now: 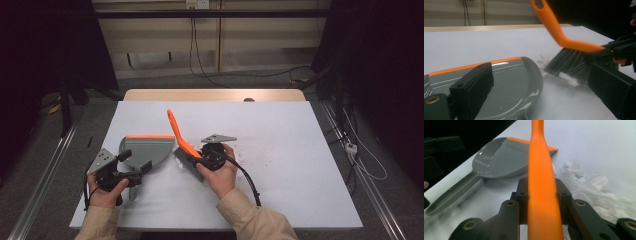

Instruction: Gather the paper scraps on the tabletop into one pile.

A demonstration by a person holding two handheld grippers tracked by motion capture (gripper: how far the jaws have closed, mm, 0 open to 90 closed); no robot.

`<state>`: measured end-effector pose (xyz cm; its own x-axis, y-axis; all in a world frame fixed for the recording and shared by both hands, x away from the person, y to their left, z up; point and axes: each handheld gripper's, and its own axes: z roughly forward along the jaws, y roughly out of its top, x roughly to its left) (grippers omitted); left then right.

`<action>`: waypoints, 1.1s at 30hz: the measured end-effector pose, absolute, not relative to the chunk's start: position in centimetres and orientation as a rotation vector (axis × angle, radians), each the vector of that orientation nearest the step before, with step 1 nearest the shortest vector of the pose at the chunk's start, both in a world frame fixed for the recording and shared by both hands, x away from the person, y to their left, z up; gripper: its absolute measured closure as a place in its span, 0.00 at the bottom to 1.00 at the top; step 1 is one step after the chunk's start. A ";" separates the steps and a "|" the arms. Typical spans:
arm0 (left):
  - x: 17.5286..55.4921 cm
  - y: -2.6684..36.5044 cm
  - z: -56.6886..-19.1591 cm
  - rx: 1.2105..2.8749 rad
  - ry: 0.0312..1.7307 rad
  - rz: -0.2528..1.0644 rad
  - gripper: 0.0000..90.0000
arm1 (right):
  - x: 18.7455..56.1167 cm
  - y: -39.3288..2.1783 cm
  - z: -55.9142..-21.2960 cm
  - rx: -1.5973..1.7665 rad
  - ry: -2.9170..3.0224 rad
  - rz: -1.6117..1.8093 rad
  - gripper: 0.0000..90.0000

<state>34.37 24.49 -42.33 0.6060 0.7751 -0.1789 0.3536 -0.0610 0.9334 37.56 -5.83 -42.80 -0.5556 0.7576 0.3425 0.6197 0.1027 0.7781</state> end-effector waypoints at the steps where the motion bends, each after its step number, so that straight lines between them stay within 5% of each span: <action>1: 34.4 24.5 -42.3 1.661 0.947 0.446 0.07 | 37.8 -5.4 -43.0 1.401 2.229 1.435 0.79; 7: 34.5 24.6 -42.4 1.657 0.950 0.443 0.07 | 39.0 -4.2 -43.9 1.439 2.216 1.399 0.79; 24: 34.5 24.4 -42.2 1.662 0.945 0.451 0.07 | 39.2 -9.7 -43.0 1.534 2.090 1.334 0.80; 33: 34.5 24.4 -42.3 1.656 0.950 0.450 0.07 | 40.4 -7.3 -42.1 1.512 2.074 1.397 0.79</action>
